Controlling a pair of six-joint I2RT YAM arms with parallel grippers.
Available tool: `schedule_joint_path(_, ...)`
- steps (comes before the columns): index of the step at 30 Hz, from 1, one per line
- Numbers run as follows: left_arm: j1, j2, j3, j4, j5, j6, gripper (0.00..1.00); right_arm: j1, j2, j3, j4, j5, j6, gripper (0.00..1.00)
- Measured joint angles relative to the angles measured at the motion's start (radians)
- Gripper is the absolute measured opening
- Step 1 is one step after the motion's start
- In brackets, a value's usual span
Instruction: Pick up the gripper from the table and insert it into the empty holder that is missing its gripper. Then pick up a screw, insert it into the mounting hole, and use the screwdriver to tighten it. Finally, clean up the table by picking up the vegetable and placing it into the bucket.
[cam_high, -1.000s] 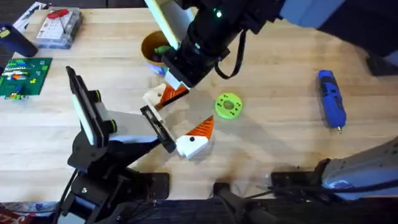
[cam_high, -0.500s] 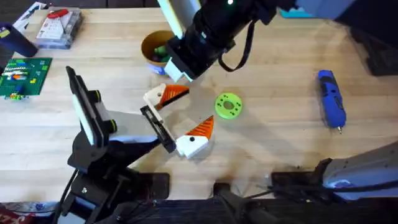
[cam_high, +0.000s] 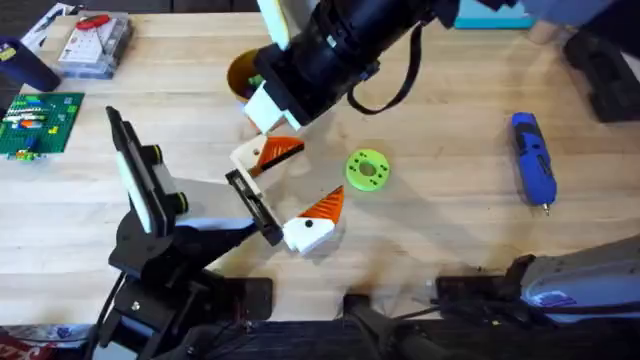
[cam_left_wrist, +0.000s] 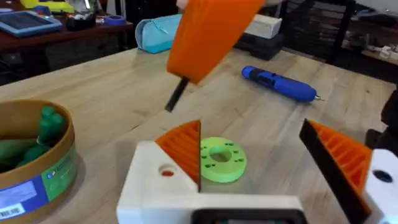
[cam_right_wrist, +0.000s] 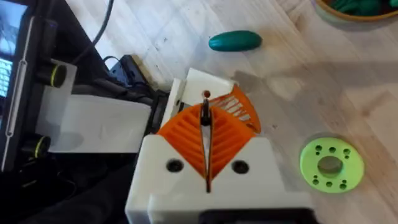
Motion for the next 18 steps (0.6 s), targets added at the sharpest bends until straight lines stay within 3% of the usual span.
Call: schedule_joint_path(18,0.000,0.000,0.000,0.000,0.000,0.000,0.993,0.020,0.129,0.188,-0.180,0.014,0.025,0.009)
